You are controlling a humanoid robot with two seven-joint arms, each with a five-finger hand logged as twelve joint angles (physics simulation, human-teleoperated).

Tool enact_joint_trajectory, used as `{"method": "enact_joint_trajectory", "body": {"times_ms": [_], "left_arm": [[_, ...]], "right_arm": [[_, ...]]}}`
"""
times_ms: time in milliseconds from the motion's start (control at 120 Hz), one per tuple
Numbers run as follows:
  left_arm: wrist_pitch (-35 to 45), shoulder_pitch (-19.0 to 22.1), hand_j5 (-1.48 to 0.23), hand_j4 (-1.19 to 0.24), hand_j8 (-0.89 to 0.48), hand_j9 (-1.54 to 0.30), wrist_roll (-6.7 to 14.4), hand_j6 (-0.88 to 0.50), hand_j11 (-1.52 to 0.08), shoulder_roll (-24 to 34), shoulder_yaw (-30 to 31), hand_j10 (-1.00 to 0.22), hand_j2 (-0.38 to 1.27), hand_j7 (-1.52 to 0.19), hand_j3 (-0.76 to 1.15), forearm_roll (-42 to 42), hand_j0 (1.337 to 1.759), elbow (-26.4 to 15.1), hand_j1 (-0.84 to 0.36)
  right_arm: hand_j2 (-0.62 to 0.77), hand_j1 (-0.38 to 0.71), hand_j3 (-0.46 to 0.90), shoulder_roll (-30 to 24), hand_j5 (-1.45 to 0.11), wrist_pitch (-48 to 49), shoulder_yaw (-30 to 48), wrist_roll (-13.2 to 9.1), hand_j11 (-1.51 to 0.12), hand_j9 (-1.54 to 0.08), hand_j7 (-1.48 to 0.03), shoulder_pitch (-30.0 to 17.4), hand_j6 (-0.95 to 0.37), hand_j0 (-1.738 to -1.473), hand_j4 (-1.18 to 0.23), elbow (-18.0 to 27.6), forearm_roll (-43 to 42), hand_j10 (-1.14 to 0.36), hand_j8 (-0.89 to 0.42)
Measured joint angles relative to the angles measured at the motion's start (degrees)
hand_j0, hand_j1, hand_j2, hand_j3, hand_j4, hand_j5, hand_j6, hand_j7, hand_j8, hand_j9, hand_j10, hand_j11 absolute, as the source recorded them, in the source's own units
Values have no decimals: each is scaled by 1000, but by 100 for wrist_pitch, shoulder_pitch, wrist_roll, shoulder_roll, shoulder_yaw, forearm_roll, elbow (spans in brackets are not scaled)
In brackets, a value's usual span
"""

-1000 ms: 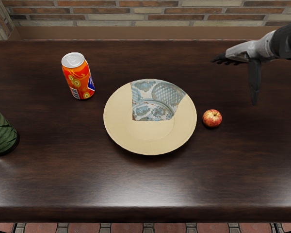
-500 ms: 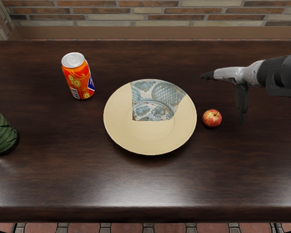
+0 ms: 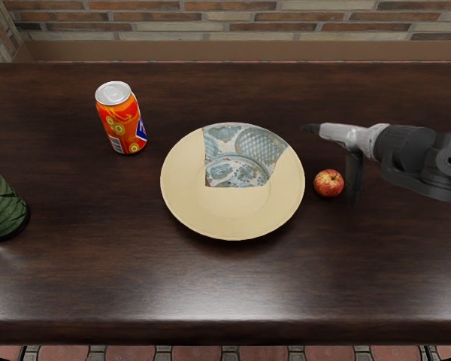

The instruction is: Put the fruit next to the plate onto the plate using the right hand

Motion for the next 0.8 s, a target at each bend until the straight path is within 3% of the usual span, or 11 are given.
{"method": "enact_joint_trajectory", "body": {"times_ms": [292, 800], "left_arm": [[-2, 0, -11, -9, -9, -11, 1, -9, -11, 0, 0, -9, 2, -11, 0, 0, 1658, 0, 339], [-1, 0, -11, -9, -9, -11, 1, -9, -11, 0, 0, -9, 2, -11, 0, 0, 1658, 0, 339]], "right_arm": [[0, -342, 0, 203, -10, -523, 3, 0, -9, -10, -9, -394, -13, -1658, -11, -47, -549, -10, -12], [-27, -173, 0, 320, -193, -1271, -46, 0, -193, -193, -193, -844, -155, -1658, -153, -97, -1006, -152, -153]]}}
